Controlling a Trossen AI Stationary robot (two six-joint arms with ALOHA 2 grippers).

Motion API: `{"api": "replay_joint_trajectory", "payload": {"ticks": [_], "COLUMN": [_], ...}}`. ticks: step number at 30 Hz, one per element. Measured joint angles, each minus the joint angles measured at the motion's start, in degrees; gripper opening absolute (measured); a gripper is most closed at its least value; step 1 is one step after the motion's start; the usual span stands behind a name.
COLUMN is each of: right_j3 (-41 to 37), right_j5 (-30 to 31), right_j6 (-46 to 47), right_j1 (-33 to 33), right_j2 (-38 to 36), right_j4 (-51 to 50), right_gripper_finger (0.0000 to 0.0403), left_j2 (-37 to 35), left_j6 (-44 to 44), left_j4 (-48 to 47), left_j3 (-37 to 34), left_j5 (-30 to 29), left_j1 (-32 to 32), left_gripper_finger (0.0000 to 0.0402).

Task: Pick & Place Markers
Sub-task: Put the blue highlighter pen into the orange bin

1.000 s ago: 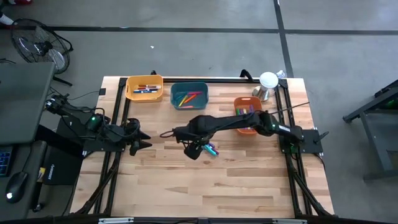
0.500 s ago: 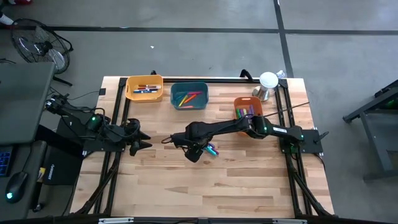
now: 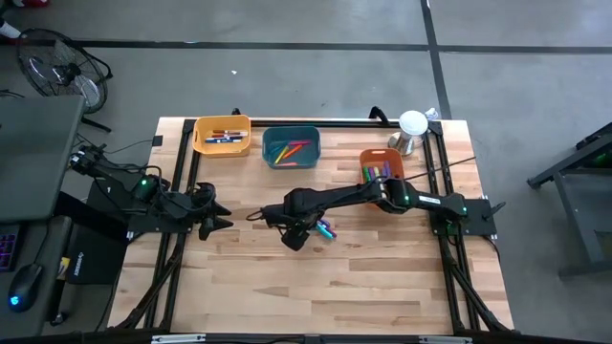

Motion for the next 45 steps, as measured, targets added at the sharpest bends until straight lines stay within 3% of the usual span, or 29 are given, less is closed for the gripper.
{"api": "replay_joint_trajectory", "payload": {"ticks": [32, 45], "right_j3": [0.0, 0.0], "right_j5": [-5.5, -0.7], "right_j6": [-4.0, -4.0], "right_j1": [0.0, 0.0], "right_j2": [1.1, 0.2], "right_j4": [5.7, 1.5], "right_gripper_finger": [0.0200, 0.0201], "left_j2": [0.0, 0.0], "left_j6": [0.0, 0.0], "left_j4": [-1.0, -1.3], "left_j3": [0.0, 0.0], "left_j5": [-0.1, -0.2], "left_j1": [0.0, 0.0], "left_gripper_finger": [0.0232, 0.0232]}}
